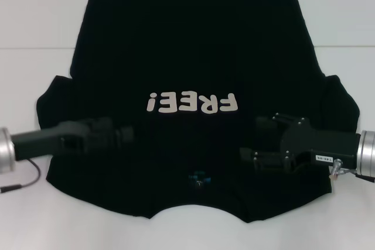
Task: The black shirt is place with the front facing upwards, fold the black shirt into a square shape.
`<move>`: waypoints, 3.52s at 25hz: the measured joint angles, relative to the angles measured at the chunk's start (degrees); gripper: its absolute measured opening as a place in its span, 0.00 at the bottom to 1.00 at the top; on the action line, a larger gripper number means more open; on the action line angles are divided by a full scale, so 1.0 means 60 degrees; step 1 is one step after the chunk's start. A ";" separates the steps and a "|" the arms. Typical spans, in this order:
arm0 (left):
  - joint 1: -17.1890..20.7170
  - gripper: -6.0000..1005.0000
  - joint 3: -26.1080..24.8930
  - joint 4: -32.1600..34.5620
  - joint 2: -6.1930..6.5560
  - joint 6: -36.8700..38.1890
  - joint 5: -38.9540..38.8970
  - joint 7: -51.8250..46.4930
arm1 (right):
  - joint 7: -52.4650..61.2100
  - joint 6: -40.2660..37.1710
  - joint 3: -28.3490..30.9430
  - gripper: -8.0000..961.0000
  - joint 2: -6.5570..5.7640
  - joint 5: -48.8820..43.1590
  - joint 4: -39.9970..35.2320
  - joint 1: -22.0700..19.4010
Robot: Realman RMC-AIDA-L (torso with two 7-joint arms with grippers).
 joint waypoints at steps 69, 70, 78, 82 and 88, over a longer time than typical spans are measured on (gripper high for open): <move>-0.0616 0.77 0.0455 -0.0880 0.0865 -0.4930 0.1296 -0.7258 | 0.0213 0.0018 -0.0063 0.95 -0.0040 -0.0042 0.0132 -0.0075; -0.0625 0.73 0.0458 -0.0873 0.0865 -0.4964 0.1296 -0.7263 | 0.0212 0.0017 -0.0063 0.95 -0.0041 -0.0044 0.0132 -0.0078; -0.0623 0.29 0.0476 -0.0863 0.0870 -0.4998 0.1295 -0.7280 | 0.0212 0.0012 -0.0072 0.95 -0.0047 -0.0052 0.0132 -0.0089; -0.0621 0.13 0.0512 -0.0904 0.0891 -0.5041 0.1293 -0.7277 | 0.0212 0.0012 -0.0074 0.95 -0.0057 -0.0060 0.0132 -0.0089; -0.0621 0.07 0.0588 -0.0894 0.0897 -0.5071 0.1288 -0.7299 | 0.0212 0.0013 -0.0073 0.95 -0.0047 -0.0061 0.0132 -0.0090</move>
